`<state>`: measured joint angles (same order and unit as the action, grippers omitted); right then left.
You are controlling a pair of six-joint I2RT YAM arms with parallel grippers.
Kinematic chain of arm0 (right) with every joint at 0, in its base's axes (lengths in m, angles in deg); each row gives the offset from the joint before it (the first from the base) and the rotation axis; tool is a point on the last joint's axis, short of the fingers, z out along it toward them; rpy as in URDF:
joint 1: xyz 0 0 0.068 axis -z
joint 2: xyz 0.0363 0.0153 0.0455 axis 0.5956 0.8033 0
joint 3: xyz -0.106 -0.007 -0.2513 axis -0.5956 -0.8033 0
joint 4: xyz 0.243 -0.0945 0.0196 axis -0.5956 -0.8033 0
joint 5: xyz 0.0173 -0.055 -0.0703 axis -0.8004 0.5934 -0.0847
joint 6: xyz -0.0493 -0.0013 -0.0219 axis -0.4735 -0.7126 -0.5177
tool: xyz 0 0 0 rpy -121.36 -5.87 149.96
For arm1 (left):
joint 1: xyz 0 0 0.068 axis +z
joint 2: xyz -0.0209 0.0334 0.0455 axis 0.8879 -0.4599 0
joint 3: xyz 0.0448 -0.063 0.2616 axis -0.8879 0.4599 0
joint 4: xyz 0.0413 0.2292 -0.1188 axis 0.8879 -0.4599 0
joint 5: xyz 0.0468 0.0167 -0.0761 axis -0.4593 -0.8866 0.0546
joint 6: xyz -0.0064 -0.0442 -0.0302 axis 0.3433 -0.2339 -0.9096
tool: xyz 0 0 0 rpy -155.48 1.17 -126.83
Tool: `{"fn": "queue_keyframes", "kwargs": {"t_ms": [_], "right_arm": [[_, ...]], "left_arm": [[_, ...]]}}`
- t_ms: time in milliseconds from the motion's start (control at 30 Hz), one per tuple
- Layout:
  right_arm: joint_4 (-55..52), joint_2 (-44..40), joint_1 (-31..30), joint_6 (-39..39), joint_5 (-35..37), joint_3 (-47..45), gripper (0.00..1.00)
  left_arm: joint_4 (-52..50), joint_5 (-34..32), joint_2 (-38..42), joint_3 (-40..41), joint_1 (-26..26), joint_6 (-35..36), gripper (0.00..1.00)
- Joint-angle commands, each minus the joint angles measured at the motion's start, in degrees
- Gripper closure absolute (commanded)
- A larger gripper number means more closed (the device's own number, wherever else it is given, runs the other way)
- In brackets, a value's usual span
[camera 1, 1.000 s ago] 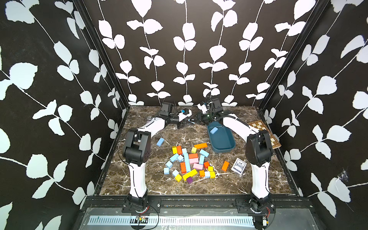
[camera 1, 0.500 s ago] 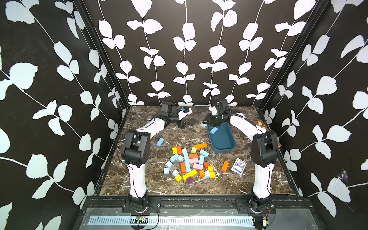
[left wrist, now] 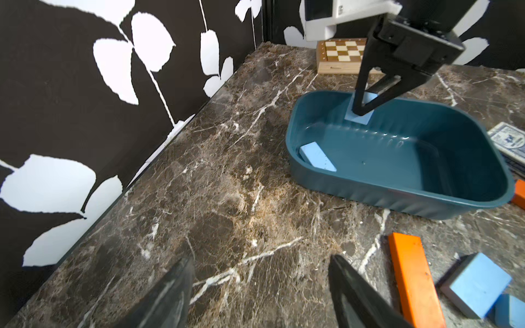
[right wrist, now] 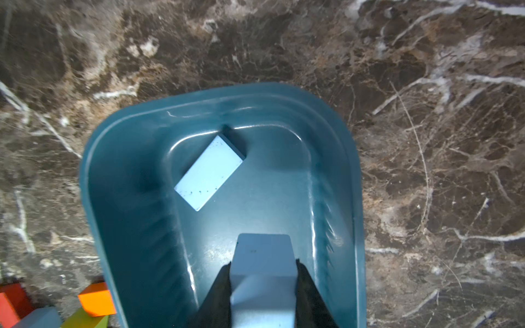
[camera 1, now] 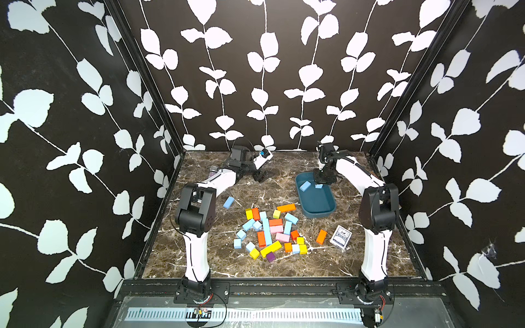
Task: Pick out the blue building blocks
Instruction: Place the building block in the storage box.
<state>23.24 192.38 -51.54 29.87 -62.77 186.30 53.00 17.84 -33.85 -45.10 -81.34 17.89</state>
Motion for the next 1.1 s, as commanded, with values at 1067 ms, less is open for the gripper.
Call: {"fn": "queue_keyframes", "kwargs": {"t_ms": [1067], "right_arm": [[2.24,11.20,-4.53,-6.23,-2.58,7.32,0.72]], "left_arm": [[-1.80,-3.87,-0.12,-1.45,-0.30,1.30,0.24]]}}
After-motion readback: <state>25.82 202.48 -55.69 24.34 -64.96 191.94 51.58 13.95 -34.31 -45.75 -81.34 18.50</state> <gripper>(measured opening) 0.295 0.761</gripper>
